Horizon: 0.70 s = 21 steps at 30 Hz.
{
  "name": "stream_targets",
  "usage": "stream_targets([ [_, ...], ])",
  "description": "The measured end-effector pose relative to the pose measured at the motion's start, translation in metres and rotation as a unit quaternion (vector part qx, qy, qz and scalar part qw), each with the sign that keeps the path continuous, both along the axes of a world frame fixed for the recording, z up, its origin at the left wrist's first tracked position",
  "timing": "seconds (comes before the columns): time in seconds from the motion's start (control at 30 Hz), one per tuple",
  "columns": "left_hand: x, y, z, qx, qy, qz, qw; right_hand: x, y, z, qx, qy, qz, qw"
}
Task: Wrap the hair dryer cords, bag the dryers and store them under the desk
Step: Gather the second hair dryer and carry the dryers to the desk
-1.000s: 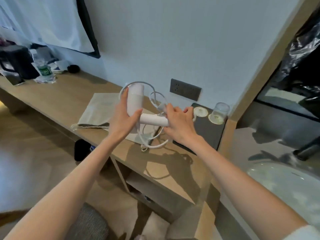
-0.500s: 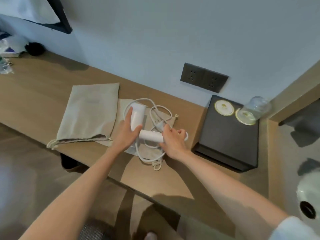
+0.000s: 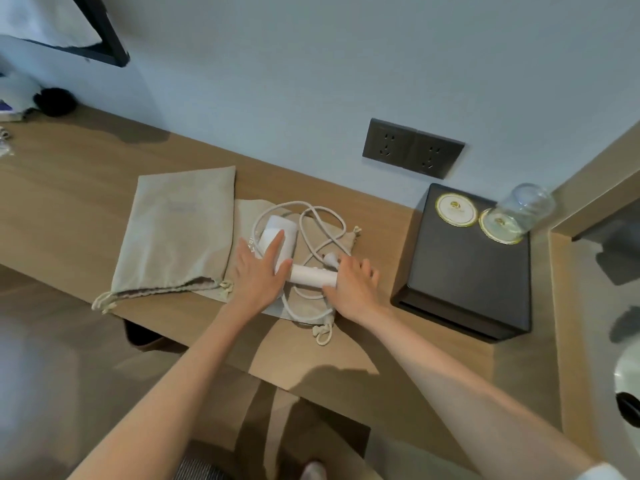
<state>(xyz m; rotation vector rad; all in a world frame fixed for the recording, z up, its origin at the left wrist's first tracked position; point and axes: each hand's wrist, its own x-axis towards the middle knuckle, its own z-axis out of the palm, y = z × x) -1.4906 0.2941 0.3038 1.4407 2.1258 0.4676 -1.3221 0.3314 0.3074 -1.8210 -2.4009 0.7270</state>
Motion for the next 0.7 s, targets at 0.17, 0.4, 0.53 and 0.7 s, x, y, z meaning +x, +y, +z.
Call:
stream_targets([
  [0.17, 0.009, -0.014, 0.042, 0.025, 0.092, -0.03, 0.995, 0.018, -0.009, 0.047, -0.002, 0.056, 0.032, 0.998],
  [0.4, 0.056, -0.036, 0.127, 0.167, 0.082, -0.135, 0.973, 0.073, -0.042, 0.134, 0.112, 0.098, 0.017, 0.989],
  [0.53, 0.112, -0.053, 0.165, 0.24, 0.07, -0.208, 0.946, 0.134, -0.079, 0.163, 0.18, 0.073, -0.036, 0.98],
  [0.7, 0.206, -0.08, 0.196, 0.277, 0.065, -0.315, 0.905, 0.227, -0.144, 0.183, 0.222, 0.053, -0.149, 0.962],
])
